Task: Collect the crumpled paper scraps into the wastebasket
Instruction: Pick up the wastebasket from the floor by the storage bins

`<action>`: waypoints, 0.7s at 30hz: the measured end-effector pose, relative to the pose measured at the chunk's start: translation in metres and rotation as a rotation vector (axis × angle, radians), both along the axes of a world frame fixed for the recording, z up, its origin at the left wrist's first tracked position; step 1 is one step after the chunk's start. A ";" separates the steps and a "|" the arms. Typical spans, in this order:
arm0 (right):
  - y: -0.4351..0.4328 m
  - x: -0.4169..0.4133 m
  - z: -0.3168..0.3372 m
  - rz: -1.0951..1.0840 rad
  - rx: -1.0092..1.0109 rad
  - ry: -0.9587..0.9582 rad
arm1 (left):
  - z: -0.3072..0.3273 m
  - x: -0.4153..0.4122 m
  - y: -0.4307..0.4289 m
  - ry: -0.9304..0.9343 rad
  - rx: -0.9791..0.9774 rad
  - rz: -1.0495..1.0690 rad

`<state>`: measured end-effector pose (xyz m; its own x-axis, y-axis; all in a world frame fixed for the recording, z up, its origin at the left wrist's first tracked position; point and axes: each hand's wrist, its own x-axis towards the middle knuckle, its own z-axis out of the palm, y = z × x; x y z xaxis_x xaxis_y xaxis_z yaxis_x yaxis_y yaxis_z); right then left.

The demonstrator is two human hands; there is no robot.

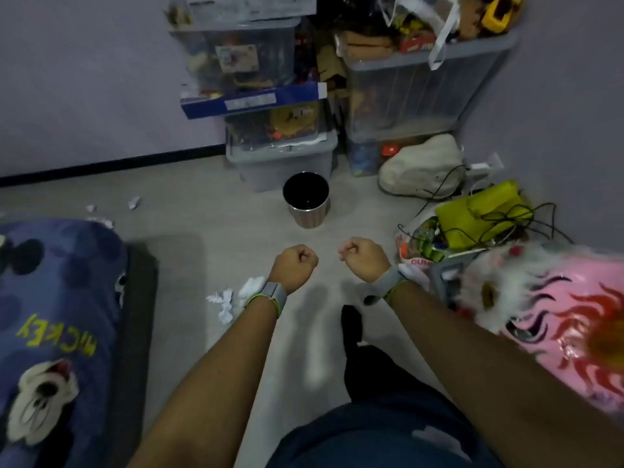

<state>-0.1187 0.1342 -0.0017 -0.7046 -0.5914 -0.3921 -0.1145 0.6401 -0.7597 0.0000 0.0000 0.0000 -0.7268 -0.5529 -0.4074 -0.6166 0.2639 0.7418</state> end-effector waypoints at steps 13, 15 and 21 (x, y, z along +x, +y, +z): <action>-0.188 -0.238 0.003 0.070 0.015 -0.057 | -0.015 -0.218 -0.175 -0.029 0.023 0.050; -0.212 -0.258 -0.007 0.036 0.010 -0.034 | -0.025 -0.242 -0.201 -0.035 0.027 0.070; -0.269 -0.310 -0.055 0.008 0.028 -0.068 | -0.066 -0.304 -0.261 -0.036 0.060 0.158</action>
<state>-0.4282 -0.1347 -0.0569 -0.6710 -0.5851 -0.4554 -0.0686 0.6606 -0.7476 -0.3041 -0.2614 -0.0658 -0.6169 -0.6332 -0.4674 -0.6731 0.1168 0.7302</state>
